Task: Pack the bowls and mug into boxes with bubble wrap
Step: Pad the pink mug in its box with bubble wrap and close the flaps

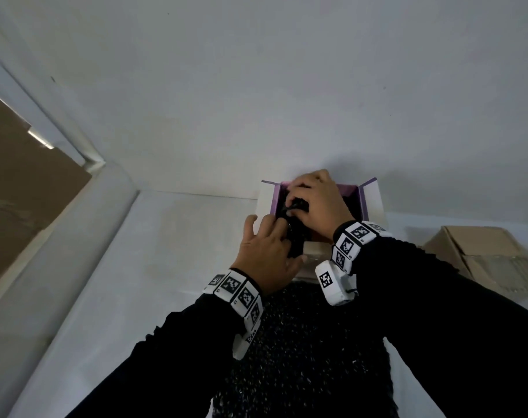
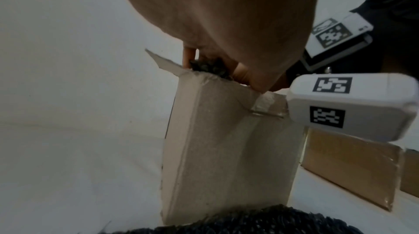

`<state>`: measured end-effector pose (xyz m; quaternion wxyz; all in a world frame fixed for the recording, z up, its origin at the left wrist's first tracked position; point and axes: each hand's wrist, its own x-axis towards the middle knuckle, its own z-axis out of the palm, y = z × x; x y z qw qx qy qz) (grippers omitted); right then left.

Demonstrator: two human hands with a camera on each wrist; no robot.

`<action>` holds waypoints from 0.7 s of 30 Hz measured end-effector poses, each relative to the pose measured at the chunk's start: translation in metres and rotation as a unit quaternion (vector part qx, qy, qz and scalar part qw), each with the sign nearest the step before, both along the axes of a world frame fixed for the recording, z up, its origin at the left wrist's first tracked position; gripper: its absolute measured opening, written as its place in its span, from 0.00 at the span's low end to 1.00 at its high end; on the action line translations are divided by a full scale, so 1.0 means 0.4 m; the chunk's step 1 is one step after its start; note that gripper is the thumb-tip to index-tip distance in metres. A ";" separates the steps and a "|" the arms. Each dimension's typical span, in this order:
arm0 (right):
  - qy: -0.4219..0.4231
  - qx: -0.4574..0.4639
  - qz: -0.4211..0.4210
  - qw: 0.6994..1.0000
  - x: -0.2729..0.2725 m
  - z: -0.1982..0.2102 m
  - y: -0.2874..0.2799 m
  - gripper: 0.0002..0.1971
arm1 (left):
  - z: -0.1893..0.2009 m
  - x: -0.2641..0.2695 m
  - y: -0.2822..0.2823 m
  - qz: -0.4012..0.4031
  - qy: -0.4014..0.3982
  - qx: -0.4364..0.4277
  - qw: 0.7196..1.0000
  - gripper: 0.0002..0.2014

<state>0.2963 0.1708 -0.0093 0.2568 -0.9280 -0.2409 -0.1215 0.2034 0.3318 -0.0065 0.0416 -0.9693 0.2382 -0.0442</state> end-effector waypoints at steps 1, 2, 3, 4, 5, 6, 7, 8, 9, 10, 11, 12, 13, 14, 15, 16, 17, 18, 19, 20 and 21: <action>-0.007 -0.006 -0.021 1.000 0.000 -0.009 -0.004 0.08 | -0.002 -0.004 -0.001 0.001 -0.001 0.004 1.000 0.30; 0.005 0.004 -0.031 0.999 -0.002 -0.015 -0.006 0.08 | -0.004 -0.007 0.000 0.000 -0.007 0.004 1.000 0.29; 0.034 0.024 -0.030 0.999 -0.006 -0.020 -0.009 0.10 | -0.008 -0.009 0.003 -0.003 -0.010 -0.001 1.000 0.27; 0.070 0.041 -0.019 0.997 -0.008 -0.022 -0.011 0.13 | -0.012 -0.012 0.007 -0.007 -0.011 -0.010 1.000 0.24; 0.098 0.046 -0.007 0.994 -0.011 -0.021 -0.012 0.14 | -0.015 -0.016 0.011 -0.010 -0.005 -0.020 1.000 0.22; 0.113 0.042 0.005 0.993 -0.013 -0.018 -0.012 0.15 | -0.018 -0.020 0.015 -0.010 0.003 -0.024 1.000 0.21; 0.120 0.032 0.013 0.992 -0.013 -0.013 -0.009 0.13 | -0.021 -0.024 0.017 -0.009 0.013 -0.023 1.000 0.21; 0.120 0.013 0.018 0.993 -0.012 -0.009 -0.008 0.12 | -0.022 -0.028 0.017 -0.008 0.019 -0.017 1.000 0.23; 0.112 -0.023 0.021 0.993 -0.010 -0.008 -0.005 0.11 | -0.022 -0.031 0.016 -0.008 0.021 -0.008 1.000 0.25; 0.098 -0.074 0.019 0.992 -0.009 -0.006 -0.002 0.12 | -0.020 -0.033 0.011 -0.006 0.022 0.002 1.000 0.27; 0.092 -0.132 0.012 0.987 -0.008 -0.008 0.001 0.14 | -0.016 -0.031 0.006 0.001 0.023 0.009 1.000 0.27; 0.098 -0.183 0.006 0.978 -0.006 -0.011 0.004 0.17 | -0.012 -0.029 0.000 0.008 0.021 0.012 1.000 0.25; 0.113 -0.214 0.006 0.970 -0.004 -0.015 0.006 0.19 | -0.011 -0.025 -0.006 0.015 0.012 0.015 1.000 0.22; 0.131 -0.224 0.015 0.966 -0.003 -0.019 0.005 0.21 | -0.013 -0.022 -0.009 0.022 0.006 0.019 1.000 0.18; 0.140 -0.210 0.029 0.967 -0.003 -0.024 0.002 0.23 | -0.019 -0.020 -0.010 0.022 -0.004 0.020 1.000 0.14; 0.137 -0.175 0.034 0.974 -0.005 -0.027 -0.002 0.23 | -0.028 -0.021 -0.007 0.018 -0.018 0.018 1.000 0.10; 0.120 -0.127 0.023 0.984 -0.007 -0.034 -0.009 0.22 | -0.040 -0.025 -0.001 0.012 -0.032 0.013 0.999 0.07; 0.095 -0.080 -0.007 0.992 -0.010 -0.039 -0.019 0.20 | -0.050 -0.031 0.006 0.012 -0.040 0.004 0.999 0.08; 0.074 -0.039 -0.041 0.996 -0.011 -0.043 -0.029 0.17 | -0.058 -0.037 0.011 0.013 -0.042 -0.008 0.999 0.12; 0.074 -0.005 -0.064 0.995 -0.011 -0.048 -0.037 0.14 | -0.064 -0.041 0.015 0.015 -0.043 -0.015 0.999 0.13; 0.089 0.028 -0.069 0.993 -0.012 -0.052 -0.042 0.13 | -0.064 -0.046 0.017 0.017 -0.042 -0.017 0.999 0.13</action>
